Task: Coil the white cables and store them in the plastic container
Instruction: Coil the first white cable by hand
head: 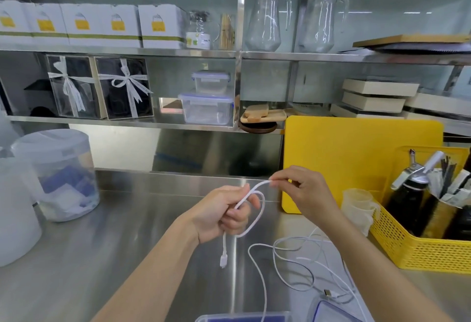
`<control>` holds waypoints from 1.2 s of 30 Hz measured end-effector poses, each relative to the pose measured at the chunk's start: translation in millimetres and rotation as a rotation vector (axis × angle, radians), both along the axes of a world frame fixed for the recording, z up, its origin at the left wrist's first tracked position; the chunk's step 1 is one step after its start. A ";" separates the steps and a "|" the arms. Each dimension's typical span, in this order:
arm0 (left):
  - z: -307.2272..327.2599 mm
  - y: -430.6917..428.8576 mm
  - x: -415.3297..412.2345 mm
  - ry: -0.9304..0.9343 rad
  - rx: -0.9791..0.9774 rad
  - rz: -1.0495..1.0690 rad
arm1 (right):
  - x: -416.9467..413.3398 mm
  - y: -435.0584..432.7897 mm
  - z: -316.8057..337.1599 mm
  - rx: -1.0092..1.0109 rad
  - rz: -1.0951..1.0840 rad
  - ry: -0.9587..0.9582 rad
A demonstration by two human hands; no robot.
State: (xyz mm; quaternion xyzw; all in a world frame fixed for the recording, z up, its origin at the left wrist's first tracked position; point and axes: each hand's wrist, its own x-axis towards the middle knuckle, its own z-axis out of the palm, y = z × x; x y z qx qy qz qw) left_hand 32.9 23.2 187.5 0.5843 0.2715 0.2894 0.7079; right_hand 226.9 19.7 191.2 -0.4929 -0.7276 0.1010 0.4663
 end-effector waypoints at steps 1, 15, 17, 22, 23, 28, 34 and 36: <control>1.0 -0.2 -1.3 -0.044 -0.028 -0.004 | 0.5 -0.5 -0.9 -0.028 -0.006 0.043; 42.9 13.8 -20.9 -0.420 -0.037 0.336 | -0.4 -13.0 -25.2 -0.427 0.002 -0.591; 38.3 13.4 -17.1 -0.323 -0.001 0.342 | -12.3 -27.3 -11.3 -0.498 0.114 -0.798; 24.3 5.1 -8.8 -0.041 0.055 0.263 | -30.1 -48.7 17.9 -0.223 0.311 -0.853; 22.1 1.5 -7.0 0.014 0.056 0.221 | -30.8 -49.1 22.1 -0.138 0.328 -0.749; 14.3 -7.6 5.1 0.170 0.101 0.053 | -30.3 -36.8 32.5 0.114 0.158 -0.339; 16.9 -3.3 0.6 0.077 0.011 0.040 | -12.1 -15.5 32.1 -0.176 -0.011 -0.214; 22.2 -3.0 -8.0 0.097 0.023 0.022 | -0.6 -10.9 30.1 -0.239 -0.012 -0.130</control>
